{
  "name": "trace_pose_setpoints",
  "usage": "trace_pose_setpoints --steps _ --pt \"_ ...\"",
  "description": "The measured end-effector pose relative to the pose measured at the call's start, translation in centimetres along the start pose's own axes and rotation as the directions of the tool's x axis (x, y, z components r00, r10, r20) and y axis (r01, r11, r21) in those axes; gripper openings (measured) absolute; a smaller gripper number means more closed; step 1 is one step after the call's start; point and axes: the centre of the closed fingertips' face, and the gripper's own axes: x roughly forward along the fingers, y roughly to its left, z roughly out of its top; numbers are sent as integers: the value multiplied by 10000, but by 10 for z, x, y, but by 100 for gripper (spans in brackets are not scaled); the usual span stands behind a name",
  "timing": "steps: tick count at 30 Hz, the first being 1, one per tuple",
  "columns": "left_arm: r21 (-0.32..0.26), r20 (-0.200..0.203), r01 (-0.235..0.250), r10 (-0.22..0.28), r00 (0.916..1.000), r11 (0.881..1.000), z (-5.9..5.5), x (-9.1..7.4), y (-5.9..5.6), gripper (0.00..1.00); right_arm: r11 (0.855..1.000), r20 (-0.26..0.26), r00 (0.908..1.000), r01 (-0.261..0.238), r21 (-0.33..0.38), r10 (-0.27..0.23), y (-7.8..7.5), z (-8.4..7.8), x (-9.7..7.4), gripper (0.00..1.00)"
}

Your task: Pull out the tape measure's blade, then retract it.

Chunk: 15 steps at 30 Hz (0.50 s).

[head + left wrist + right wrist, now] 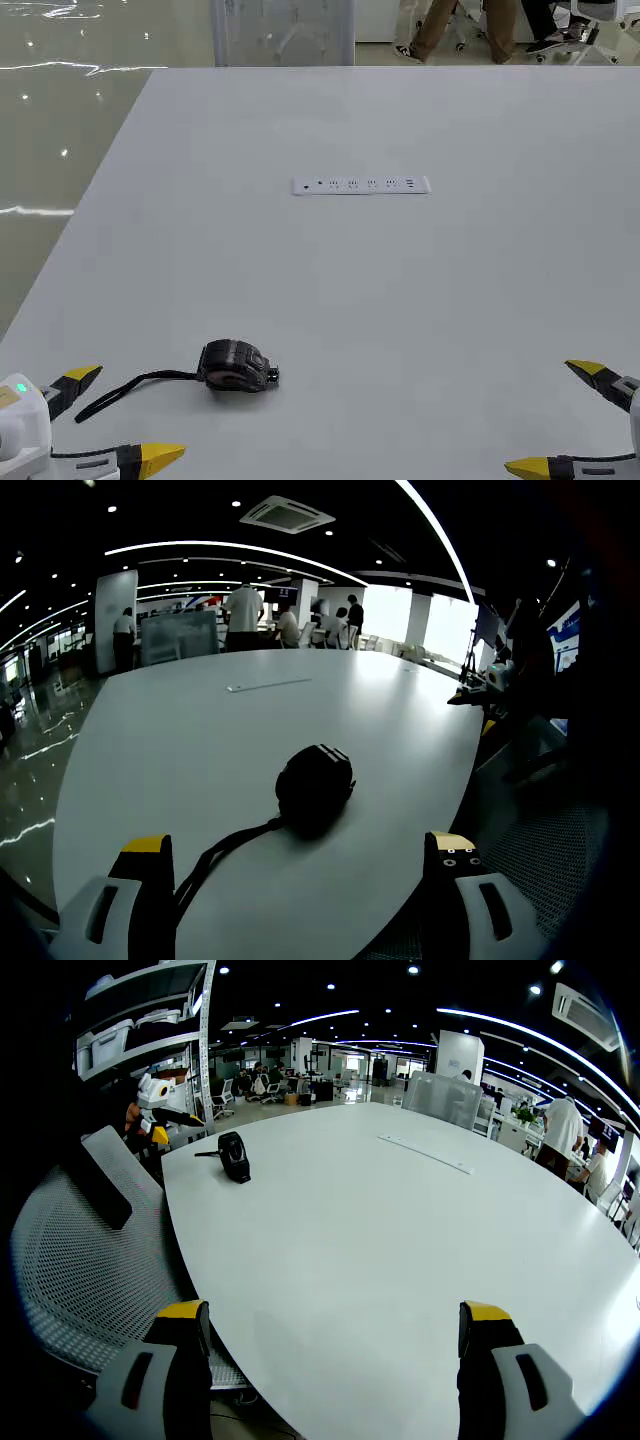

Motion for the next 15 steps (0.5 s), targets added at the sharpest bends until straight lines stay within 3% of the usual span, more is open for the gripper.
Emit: trace_pose_setpoints --steps 3,15 --pt "26 -154 -22 23 9999 10000 -3 0 0 100 10000 15 10000 19 42 -19 1 0 -1 100" --pt "62 -122 62 -61 9999 10000 -2 1 -3 100 9998 -36 9998 210 -6 -210 -6 -1 -6 100"
